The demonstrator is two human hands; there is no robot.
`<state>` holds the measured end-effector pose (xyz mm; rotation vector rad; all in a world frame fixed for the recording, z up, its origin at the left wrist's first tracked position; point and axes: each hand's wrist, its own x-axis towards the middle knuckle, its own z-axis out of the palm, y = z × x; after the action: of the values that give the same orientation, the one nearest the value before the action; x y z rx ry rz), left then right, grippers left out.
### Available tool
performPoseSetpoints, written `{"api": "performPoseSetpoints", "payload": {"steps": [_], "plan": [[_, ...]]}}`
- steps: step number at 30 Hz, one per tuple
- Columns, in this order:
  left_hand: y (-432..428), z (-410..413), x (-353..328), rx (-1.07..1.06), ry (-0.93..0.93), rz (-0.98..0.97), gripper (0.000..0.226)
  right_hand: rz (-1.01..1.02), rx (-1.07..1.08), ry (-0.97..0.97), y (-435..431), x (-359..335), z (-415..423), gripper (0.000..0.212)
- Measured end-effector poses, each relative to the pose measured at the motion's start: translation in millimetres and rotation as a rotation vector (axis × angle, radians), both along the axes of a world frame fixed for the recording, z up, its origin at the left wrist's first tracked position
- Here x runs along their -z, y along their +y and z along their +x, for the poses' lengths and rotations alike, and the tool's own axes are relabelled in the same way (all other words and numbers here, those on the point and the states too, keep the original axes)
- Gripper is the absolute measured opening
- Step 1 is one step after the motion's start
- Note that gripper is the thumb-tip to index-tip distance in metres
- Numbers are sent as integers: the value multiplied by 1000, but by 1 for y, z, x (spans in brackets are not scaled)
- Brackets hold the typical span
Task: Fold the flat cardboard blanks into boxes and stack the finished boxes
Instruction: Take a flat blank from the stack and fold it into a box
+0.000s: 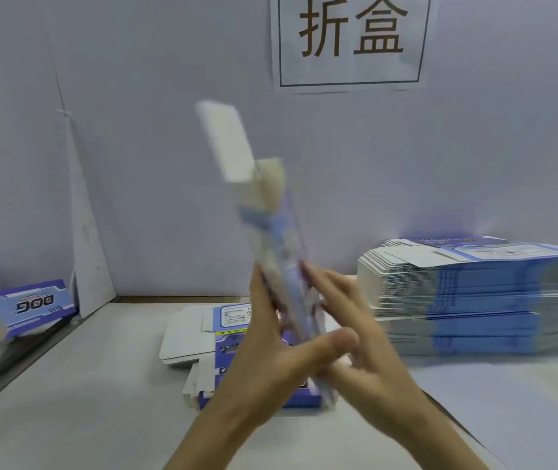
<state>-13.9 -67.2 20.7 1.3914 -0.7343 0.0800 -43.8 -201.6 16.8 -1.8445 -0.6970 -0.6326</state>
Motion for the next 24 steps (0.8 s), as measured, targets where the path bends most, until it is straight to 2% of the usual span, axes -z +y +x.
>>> {"api": "performPoseSetpoints", "payload": {"steps": [2,4,6,8,10,12,13,14,19,21,24], "plan": [[6,3,-4,-10,82,-161,65,-171,-66,14,0,-4,-5,66],[18,11,-8,-76,61,-201,52,-170,13,-24,-2,-9,-6,61],[31,18,-11,-136,68,-157,61,-78,268,-62,-11,-13,-3,59],[40,24,-12,-158,90,-97,69,23,405,35,-22,-16,2,75],[42,26,-10,-138,76,-57,72,152,191,271,-30,-16,5,88],[38,24,-9,-101,69,-17,74,270,-89,396,-28,-13,7,79],[35,24,-7,-90,74,3,73,295,-138,408,-26,-11,8,69],[33,23,-6,-79,90,18,71,295,-133,401,-24,-9,9,63],[39,26,-5,125,328,-38,43,340,-14,426,-30,-12,11,68],[35,24,-8,39,265,-32,52,345,-64,431,-31,-12,10,64],[26,24,-7,-188,224,-45,80,388,-150,439,-20,-10,8,39]]}}
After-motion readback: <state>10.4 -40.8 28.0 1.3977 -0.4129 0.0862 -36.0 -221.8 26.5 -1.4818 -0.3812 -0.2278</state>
